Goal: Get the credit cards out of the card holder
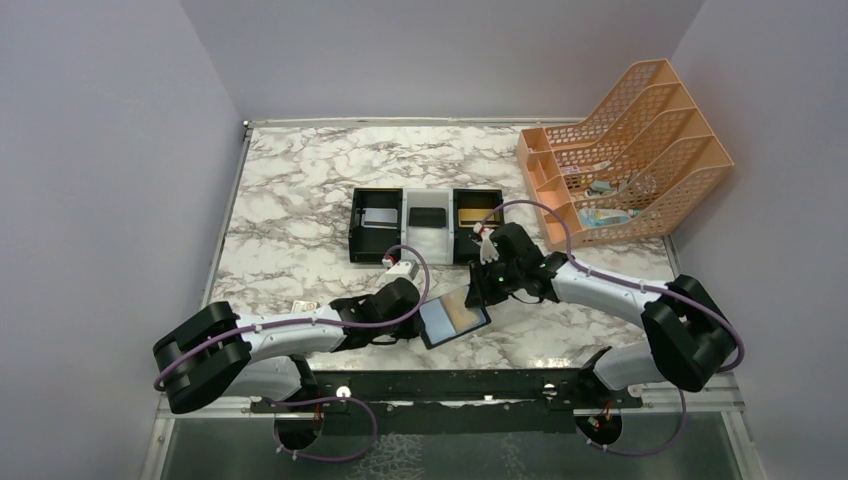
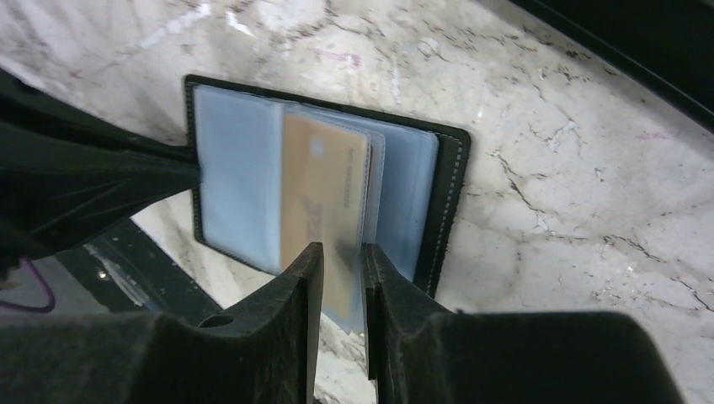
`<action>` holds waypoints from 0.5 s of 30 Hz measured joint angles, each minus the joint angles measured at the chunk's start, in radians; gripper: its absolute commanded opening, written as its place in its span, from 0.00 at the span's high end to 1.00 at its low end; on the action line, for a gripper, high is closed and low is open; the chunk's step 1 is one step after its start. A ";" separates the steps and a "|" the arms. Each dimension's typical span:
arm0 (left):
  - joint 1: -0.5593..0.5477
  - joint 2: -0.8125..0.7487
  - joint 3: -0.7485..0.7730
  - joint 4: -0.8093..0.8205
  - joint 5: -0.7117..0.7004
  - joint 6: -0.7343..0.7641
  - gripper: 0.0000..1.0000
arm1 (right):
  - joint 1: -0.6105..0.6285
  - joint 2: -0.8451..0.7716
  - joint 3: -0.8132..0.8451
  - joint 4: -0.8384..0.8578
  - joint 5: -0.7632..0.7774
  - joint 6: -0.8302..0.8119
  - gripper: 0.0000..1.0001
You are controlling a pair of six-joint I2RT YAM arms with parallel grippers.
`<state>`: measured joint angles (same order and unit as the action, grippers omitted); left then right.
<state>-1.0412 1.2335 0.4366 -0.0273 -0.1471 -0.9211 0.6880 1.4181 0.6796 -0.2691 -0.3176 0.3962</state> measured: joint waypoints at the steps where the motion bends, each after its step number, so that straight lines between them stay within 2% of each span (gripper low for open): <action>1: 0.000 0.000 0.000 0.000 0.000 0.000 0.87 | 0.000 -0.016 0.000 -0.002 -0.005 0.000 0.77; 6: 0.000 0.000 0.000 0.000 0.000 0.000 0.87 | 0.001 -0.084 0.000 -0.007 -0.053 -0.002 0.77; 15: 0.000 0.000 0.000 0.000 0.000 0.000 0.87 | 0.007 -0.091 0.000 -0.003 -0.167 -0.005 0.77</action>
<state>-1.0412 1.2335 0.4366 -0.0273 -0.1471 -0.9211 0.6949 1.3273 0.6792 -0.2718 -0.4850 0.3908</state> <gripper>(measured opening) 0.130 0.233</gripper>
